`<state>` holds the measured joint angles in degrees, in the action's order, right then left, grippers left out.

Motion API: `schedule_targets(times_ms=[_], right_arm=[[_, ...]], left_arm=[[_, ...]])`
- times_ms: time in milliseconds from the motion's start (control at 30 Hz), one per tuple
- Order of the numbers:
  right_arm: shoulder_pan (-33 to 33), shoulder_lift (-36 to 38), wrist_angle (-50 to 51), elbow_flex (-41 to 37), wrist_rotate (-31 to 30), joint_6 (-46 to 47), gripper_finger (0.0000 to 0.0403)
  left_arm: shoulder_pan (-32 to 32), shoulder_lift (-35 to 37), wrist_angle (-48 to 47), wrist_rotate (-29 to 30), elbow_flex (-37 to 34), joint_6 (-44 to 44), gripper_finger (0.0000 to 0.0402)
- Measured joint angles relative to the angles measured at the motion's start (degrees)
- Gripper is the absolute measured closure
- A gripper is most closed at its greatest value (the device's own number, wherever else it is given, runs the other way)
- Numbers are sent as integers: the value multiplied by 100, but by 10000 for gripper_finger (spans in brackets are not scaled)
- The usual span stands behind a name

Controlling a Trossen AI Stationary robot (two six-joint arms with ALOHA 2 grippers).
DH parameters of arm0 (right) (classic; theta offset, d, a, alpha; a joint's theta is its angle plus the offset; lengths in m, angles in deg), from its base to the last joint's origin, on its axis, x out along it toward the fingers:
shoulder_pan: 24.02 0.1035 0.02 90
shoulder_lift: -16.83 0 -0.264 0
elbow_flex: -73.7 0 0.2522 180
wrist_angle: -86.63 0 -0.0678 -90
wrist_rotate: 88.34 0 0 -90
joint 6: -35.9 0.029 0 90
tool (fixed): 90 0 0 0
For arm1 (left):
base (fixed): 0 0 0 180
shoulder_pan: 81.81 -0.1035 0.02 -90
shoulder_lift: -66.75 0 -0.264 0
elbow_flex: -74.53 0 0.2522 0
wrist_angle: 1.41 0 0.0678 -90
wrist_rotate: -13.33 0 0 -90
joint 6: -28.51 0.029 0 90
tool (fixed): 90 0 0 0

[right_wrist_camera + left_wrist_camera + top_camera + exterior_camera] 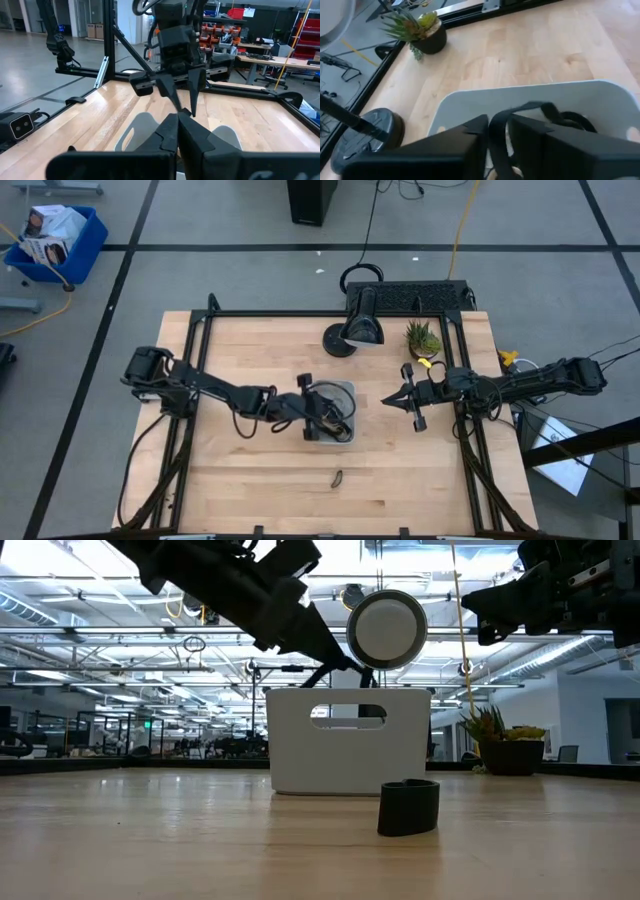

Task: Pick and place rubber bands into bin
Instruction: Put the bottom black rubber band into the gray bin, then put the black rubber band into the gray bin

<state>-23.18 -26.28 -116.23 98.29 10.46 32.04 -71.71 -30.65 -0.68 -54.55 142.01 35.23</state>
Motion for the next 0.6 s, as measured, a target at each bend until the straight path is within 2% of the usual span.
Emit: schedule_targets(times_ms=[133, 300, 600], right_arm=[[0, 0, 0, 0, 0, 11, 399], [0, 0, 1, 0, 0, 13, 399], [0, 0, 4, 0, 2, 15, 399]], left_arm=[[40, 0, -40, -64, 0, 34, 256], [135, 4, 122, 162, 0, 256, 190], [182, 7, 257, 222, 0, 330, 130]])
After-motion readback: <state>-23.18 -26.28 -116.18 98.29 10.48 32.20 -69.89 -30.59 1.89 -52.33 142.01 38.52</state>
